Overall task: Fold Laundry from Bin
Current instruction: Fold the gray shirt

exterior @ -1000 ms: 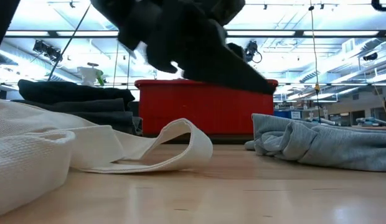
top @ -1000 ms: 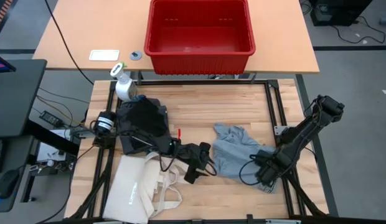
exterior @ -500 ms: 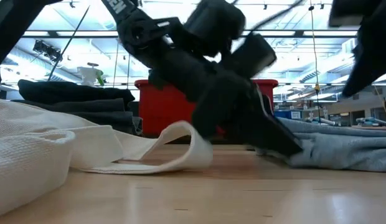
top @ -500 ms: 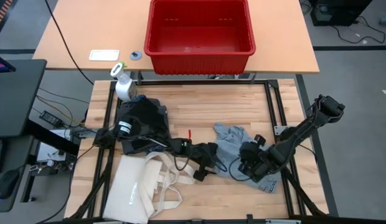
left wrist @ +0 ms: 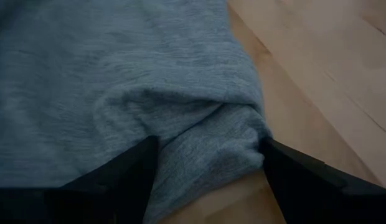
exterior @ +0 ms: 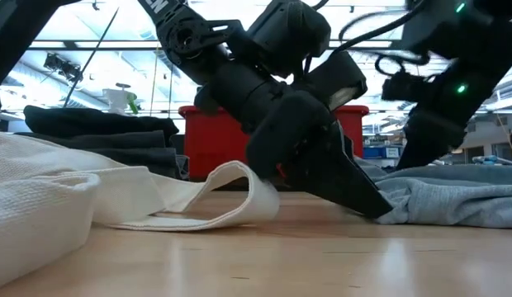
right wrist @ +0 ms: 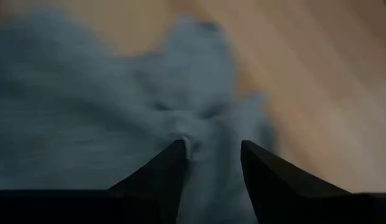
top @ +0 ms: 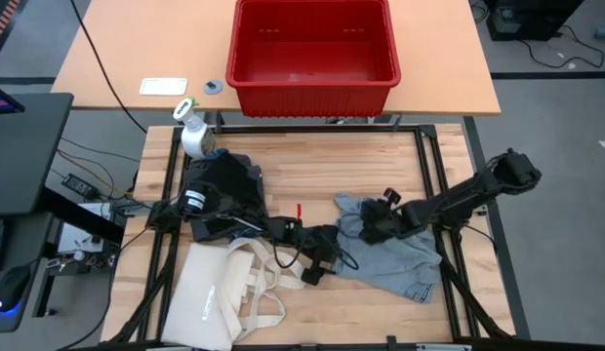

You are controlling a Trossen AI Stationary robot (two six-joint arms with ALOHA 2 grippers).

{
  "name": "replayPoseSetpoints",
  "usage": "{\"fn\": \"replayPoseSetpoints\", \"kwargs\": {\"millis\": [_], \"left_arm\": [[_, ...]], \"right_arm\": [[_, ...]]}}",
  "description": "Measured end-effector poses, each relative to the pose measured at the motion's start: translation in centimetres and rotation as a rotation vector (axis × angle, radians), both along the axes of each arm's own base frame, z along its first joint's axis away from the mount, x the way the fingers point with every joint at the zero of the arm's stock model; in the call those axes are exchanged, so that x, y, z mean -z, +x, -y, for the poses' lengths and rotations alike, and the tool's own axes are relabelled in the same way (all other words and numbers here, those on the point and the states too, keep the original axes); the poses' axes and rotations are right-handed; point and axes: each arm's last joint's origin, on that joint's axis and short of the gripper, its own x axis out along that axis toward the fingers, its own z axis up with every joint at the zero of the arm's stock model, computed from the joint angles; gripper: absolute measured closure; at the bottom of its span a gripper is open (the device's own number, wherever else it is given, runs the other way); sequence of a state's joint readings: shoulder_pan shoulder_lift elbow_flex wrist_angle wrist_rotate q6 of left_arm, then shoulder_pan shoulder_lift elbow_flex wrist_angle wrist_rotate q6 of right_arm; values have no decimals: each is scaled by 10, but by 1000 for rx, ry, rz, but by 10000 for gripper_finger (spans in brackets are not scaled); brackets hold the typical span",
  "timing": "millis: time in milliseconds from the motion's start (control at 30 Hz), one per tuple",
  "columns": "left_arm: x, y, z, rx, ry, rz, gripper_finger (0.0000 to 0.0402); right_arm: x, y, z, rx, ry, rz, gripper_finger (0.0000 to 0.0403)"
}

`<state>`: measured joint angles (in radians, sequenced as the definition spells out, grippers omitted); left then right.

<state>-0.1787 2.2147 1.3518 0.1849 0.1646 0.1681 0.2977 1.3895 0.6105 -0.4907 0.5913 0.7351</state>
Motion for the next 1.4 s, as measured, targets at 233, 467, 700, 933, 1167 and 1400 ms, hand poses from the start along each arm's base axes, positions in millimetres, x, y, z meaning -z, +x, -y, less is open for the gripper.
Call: {"fn": "replayPoseSetpoints", "kwargs": {"millis": [233, 467, 700, 933, 1167, 1400], "left_arm": [[1, -2, 7, 4, 2, -17, 112], [-11, -10, 4, -1, 9, -92, 112], [-29, -22, 6, -13, 27, -158, 112], [-18, -41, 19, -30, 159, -221, 112], [-45, -56, 17, 31, 155, -211, 112], [-80, -58, 18, 35, 112, -93, 112]], "right_arm": [[-1, -7, 36, 206, -202, -63, 255], [-31, 18, 21, -70, -37, -118, 261], [-37, 18, -43, -348, 115, 12, 261], [-23, -11, -79, -375, 94, 71, 261], [-13, -18, -113, -407, 273, 284, 261], [18, 5, -142, -451, 245, 255, 261]]}}
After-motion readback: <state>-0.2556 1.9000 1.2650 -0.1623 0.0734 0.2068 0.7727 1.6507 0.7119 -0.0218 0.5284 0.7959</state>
